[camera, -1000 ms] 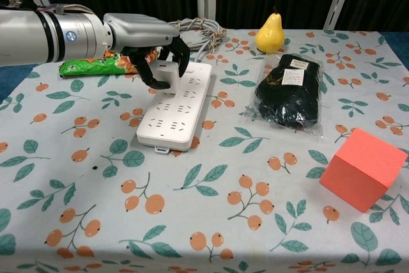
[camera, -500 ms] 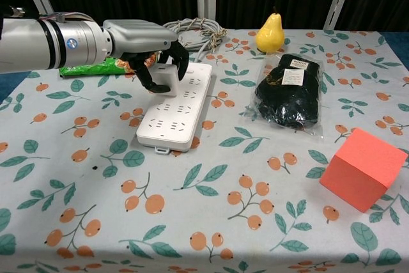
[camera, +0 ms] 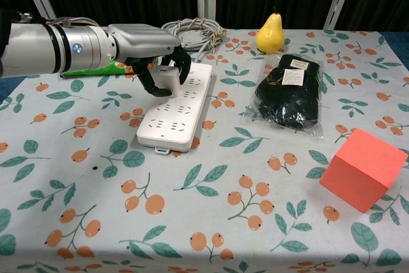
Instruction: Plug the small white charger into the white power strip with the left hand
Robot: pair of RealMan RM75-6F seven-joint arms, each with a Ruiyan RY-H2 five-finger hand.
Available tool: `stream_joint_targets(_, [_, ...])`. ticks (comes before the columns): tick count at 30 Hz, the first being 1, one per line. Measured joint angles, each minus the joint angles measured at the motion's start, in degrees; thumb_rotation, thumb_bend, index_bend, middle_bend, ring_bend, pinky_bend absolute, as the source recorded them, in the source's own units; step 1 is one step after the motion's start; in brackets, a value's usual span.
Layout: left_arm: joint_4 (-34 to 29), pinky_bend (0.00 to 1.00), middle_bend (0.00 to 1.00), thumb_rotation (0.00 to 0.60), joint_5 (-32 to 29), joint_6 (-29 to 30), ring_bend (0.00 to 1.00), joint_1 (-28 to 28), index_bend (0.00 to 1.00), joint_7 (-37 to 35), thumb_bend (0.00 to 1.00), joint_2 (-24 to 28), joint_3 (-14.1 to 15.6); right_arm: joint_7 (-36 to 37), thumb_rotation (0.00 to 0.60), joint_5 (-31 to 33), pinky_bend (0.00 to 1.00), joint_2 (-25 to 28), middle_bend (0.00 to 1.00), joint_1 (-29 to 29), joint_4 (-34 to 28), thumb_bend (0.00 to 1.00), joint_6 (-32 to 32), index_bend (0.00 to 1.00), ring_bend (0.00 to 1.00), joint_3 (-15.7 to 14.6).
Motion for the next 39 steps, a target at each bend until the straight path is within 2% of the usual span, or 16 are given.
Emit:
stream_joint_targets(5, [-0.74, 0.85, 0.7, 0.6, -0.16, 0.37, 0.63, 0.2, 0.54, 0.4, 0.37, 0.52, -0.13, 0.3, 0.6, -0.03, 0.0, -0.09, 0.0, -0.02, 0.28, 0.21, 0.01, 0.0, 0.0, 0.0])
stream_joint_targets(9, [-1.66, 0.81, 0.57, 0.6, -0.36, 1.6, 0.54, 0.62, 0.4, 1.22, 0.29, 1.03, -0.41, 0.5, 0.6, -0.05, 0.0, -0.18, 0.0, -0.02, 0.45, 0.21, -0.02, 0.0, 0.0, -0.01])
stream_joint_targets(12, [-2.4, 0.76, 0.5, 0.6, -0.73, 2.06, 0.48, 0.85, 0.34, 2.19, 0.25, 1.41, -0.63, 0.57, 0.6, -0.2, 0.0, -0.21, 0.0, -0.06, 0.49, 0.21, 0.11, 0.0, 0.0, -0.03])
stream_joint_targets(20, [-4.15, 0.66, 0.43, 0.6, -2.02, 2.95, 0.39, 1.5, 0.3, 4.33, 0.21, 2.24, -1.0, 0.87, 0.6, -0.44, 0.0, -0.28, 0.0, -0.22, 0.64, 0.21, 0.33, 0.0, 0.0, -0.18])
stream_joint_targets(26, [-7.1, 0.44, 0.37, 0.6, -2.65, 5.11, 0.29, 2.93, 0.27, 4.79, 0.16, 4.29, -1.3, 1.3, 0.6, -0.51, 0.0, -0.04, 0.0, -0.26, 0.85, 0.21, 0.47, 0.0, 0.0, -0.14])
stream_joint_targets(29, [-9.64, 0.37, 0.36, 0.6, -2.53, 8.79, 0.29, 4.9, 0.27, 4.37, 0.15, 6.2, -1.52, 1.79, 0.6, -0.39, 0.0, 0.2, 0.0, -0.15, 1.07, 0.21, 0.17, 0.0, 0.0, -0.1])
stream_joint_targets(32, [-12.38, 0.3, 0.33, 0.6, -2.62, 14.25, 0.23, 8.06, 0.27, 3.46, 0.15, 8.75, -1.92, 2.33, 0.6, -0.32, 0.0, 0.47, 0.0, 0.26, 1.33, 0.21, -0.67, 0.0, 0.0, -0.06])
stream_joint_targets(35, [-15.04, 0.21, 0.26, 0.6, -3.29, 20.46, 0.15, 12.39, 0.26, 2.18, 0.14, 11.87, -2.44, 2.9, 0.6, -0.45, 0.0, 0.66, 0.0, 1.0, 1.63, 0.21, -1.75, 0.0, 0.0, -0.02])
stream_joint_targets(39, [-17.46, 0.09, 0.16, 0.6, -4.62, 29.22, 0.06, 19.17, 0.2, 0.91, 0.14, 15.65, -2.91, 3.76, 0.6, -0.93, 0.0, 0.86, 0.0, 2.49, 2.36, 0.21, -3.6, 0.0, 0.0, 0.08])
